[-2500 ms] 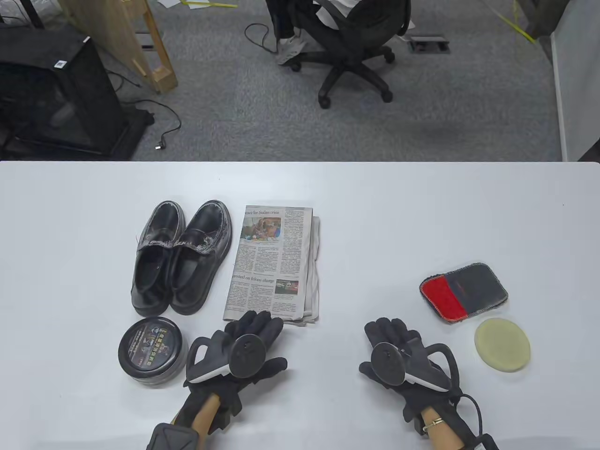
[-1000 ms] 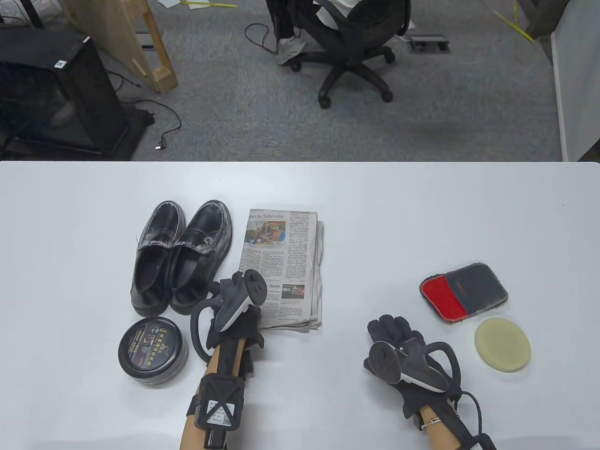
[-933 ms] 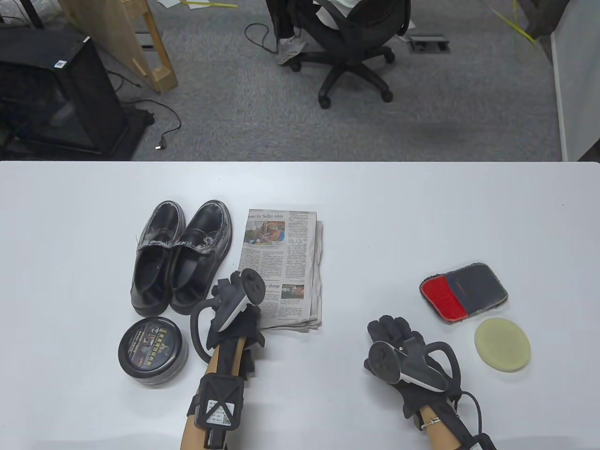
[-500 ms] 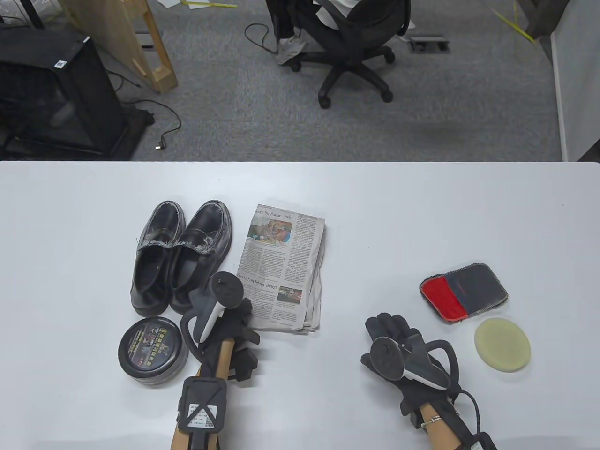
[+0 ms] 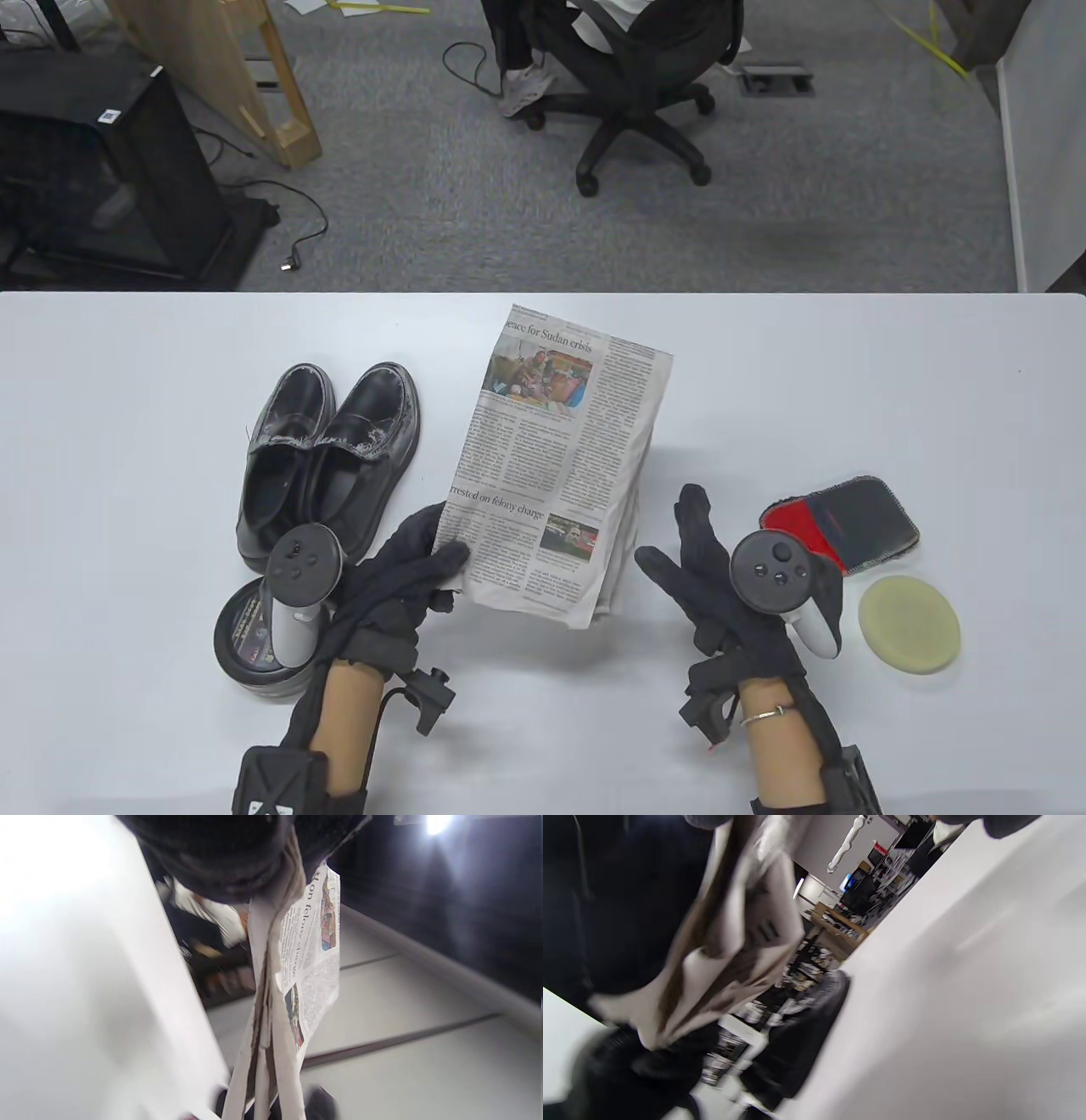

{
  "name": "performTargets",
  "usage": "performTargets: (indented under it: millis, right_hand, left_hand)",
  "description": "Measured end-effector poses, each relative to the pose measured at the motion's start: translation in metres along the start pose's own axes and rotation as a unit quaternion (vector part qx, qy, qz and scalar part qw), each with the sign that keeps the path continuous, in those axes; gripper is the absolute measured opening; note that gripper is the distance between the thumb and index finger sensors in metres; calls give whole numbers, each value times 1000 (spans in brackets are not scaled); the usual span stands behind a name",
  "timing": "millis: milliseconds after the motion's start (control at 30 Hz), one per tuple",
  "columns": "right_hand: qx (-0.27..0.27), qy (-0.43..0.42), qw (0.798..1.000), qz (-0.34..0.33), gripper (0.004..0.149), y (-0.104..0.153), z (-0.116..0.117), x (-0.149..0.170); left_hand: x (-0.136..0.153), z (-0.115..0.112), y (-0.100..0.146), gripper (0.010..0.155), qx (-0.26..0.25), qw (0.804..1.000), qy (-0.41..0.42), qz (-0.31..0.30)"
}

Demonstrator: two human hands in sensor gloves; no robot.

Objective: Dip and apply leather care cream with polishing sponge on shoes

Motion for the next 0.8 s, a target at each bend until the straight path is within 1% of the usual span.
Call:
performTargets:
  millis: [33, 67, 100, 133, 167, 200, 233, 267, 300, 333, 367, 400, 433, 467, 500, 533, 567, 600, 633, 700, 767, 800]
  right_hand:
    - [-20, -66, 997, -24, 107, 0, 1, 2]
    - [-36, -113, 992, -43, 109, 0, 3, 4]
    - [-57, -189, 979, -58, 109, 0, 6, 8]
    - [-83, -256, 961, -64, 108, 2, 7, 9]
    - [-89, -294, 949, -73, 101, 3, 8, 10]
    - [-91, -322, 939, -83, 92, 4, 6, 8]
    - [-93, -327, 936, -87, 82, 6, 5, 7]
    - [-87, -308, 943, -89, 73, 8, 4, 4]
    - [-61, -264, 959, -82, 64, 11, 2, 1]
    - [-34, -220, 972, -78, 57, 12, 0, 0]
    - [10, -158, 984, -80, 50, 14, -2, -2]
    - [37, -127, 988, -77, 47, 15, -3, -3]
    - [58, -104, 990, -78, 46, 17, -3, -4]
    - [65, -94, 990, -81, 45, 18, -2, -6]
    - [71, -88, 990, -82, 45, 19, 0, -9]
    - [81, -71, 990, -89, 44, 20, 4, -13]
    - [87, -54, 990, -95, 44, 21, 7, -17]
    - [104, -12, 988, -110, 43, 24, 14, -27]
    - [112, 15, 986, -121, 42, 26, 18, -32]
    - [125, 85, 977, -153, 41, 33, 35, -49]
    - [126, 125, 967, -181, 40, 40, 51, -61]
    - [126, 136, 964, -191, 40, 42, 58, -65]
  left_hand:
    - [-1, -2, 1, 50, 25, 999, 32, -21]
    - [-1, -3, 2, 50, 38, 998, 48, -28]
    - [0, -6, 2, 50, 49, 996, 66, -33]
    - [1, -7, 1, 50, 59, 995, 74, -39]
    - [3, -8, 0, 49, 66, 995, 71, -37]
    - [7, -10, -1, 50, 68, 996, 52, -22]
    - [9, -11, -1, 50, 69, 997, 39, -13]
    - [13, -14, -4, 50, 81, 997, 19, -5]
    - [16, -17, -6, 50, 92, 996, 4, 4]
    - [18, -19, -6, 50, 91, 996, -7, 16]
    - [20, -22, -7, 52, 76, 996, -31, 36]
    - [20, -24, -7, 60, 64, 995, -55, 55]
    - [17, -26, -5, 78, 41, 991, -107, 67]
    - [11, -29, -3, 92, 25, 984, -167, 63]
    - [6, -30, -2, 96, 12, 976, -209, 64]
    - [-5, -33, 1, 97, -11, 960, -275, 43]
    - [-13, -37, 2, 97, -13, 952, -305, 15]
    - [-26, -47, 5, 96, 2, 948, -317, -25]
    - [-32, -54, 7, 96, 15, 951, -304, -45]
    - [-43, -76, 9, 97, 60, 965, -238, -94]
    - [-46, -93, 11, 98, 90, 971, -191, -114]
    - [-46, -98, 12, 98, 90, 972, -188, -113]
Point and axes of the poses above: the tracker on the back of each hand, its own x axis roughly to the little-finger side, its own y axis roughly from the fingertips to the wrist, z = x × y, the point moved 1 cm from there along -y, roughly from the wrist to the fingertips, and after that the axes turned 8 degrees about -y, right-handed, at the moved point
